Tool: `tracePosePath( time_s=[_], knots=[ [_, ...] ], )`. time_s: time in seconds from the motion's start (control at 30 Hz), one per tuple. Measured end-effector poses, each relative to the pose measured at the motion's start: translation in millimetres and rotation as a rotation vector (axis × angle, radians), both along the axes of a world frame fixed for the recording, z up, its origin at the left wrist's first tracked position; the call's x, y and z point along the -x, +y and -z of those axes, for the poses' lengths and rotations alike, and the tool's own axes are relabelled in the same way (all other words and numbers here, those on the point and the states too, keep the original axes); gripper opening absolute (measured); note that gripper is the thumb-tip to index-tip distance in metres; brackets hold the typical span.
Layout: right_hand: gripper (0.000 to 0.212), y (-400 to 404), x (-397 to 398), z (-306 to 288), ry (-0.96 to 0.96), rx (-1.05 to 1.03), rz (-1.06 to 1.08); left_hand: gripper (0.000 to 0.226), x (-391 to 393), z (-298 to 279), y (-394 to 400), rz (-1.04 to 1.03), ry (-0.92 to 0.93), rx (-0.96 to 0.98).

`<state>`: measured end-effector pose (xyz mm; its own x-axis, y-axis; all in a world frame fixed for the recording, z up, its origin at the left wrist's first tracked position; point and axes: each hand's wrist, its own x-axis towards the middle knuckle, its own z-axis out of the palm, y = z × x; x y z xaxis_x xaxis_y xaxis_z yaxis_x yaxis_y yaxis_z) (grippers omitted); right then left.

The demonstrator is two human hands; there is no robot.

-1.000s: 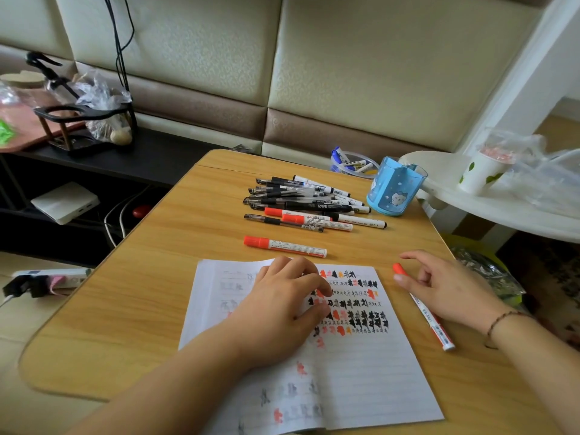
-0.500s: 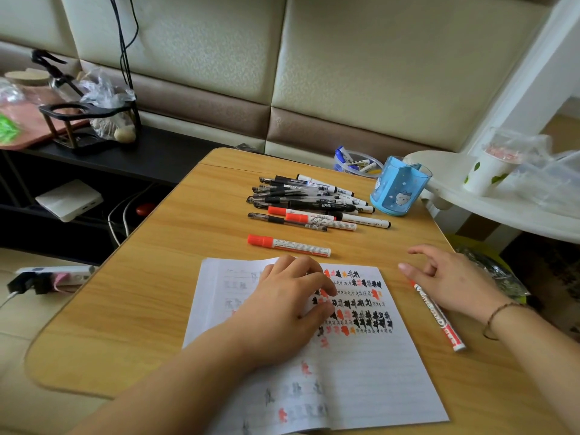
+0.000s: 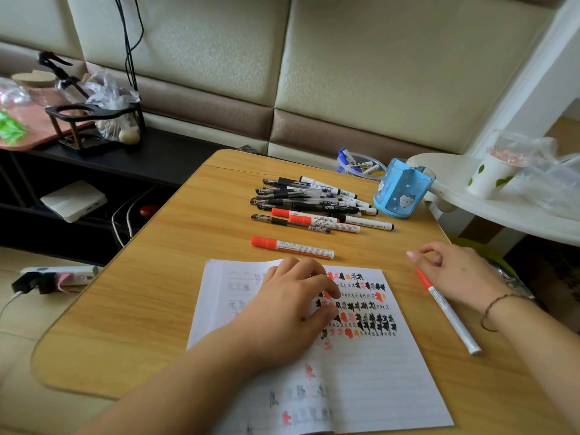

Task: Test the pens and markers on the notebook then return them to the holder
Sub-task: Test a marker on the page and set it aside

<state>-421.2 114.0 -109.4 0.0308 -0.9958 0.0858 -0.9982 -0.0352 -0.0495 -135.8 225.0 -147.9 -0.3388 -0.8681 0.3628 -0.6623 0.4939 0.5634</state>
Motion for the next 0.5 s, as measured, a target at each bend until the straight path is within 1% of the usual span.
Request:
tracePosePath(
  time_s=[0.23, 0.3, 0.37, 0.4, 0.43, 0.5],
  knots=[
    [0.067, 6.2, 3.7, -0.2, 0.027, -0.006, 0.066, 0.022, 0.1, -0.4, 0.4, 0.003, -0.002, -0.004],
    [0.063, 7.6, 5.2, -2.7, 0.086, -0.027, 0.119, 0.022, 0.4, -1.7, 1.1, 0.001, -0.003, -0.009],
    [0.056, 12.4, 6.9, -6.1, 0.179, -0.165, 0.163, 0.022, 0.3, -3.1, 2.2, -0.004, -0.004, -0.012],
    [0.050, 17.6, 5.3, -7.8, 0.193, -0.253, 0.164, 0.022, 0.1, -3.3, 2.6, -0.004, -0.012, -0.012],
    [0.044, 21.3, 2.6, -8.9, 0.174, -0.313, 0.149, 0.023, 0.1, -3.6, 3.1, -0.003, -0.025, -0.009],
    [0.046, 22.2, -7.0, -10.1, 0.098, -0.309, 0.062, 0.029, 0.6, -3.8, 4.4, -0.001, -0.044, -0.007]
  ],
)
